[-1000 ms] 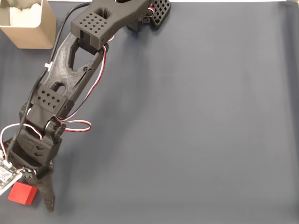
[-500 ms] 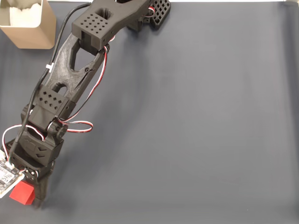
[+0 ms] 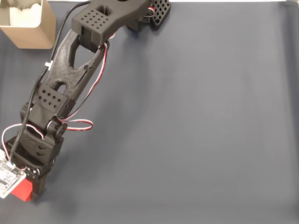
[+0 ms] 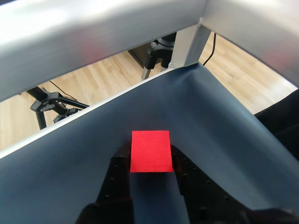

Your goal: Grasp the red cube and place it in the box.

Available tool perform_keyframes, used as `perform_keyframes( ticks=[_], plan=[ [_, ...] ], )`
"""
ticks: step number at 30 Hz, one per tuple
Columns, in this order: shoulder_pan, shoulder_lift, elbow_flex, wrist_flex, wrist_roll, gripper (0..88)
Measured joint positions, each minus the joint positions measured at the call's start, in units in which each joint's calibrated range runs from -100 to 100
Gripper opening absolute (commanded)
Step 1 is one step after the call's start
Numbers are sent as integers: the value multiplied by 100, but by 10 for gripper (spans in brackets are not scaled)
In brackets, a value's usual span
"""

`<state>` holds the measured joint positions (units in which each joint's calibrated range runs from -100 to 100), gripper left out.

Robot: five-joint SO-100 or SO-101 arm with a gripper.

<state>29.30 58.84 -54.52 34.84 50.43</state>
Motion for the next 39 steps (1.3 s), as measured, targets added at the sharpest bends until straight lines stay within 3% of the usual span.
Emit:
perform_keyframes(
  ticks=[18, 27, 39],
  plan=[
    [0, -2432, 1311, 2005, -88, 41],
    [163, -3126, 1329, 2228, -200, 41],
    [957, -4551, 2685, 2251, -352, 38]
  ],
)
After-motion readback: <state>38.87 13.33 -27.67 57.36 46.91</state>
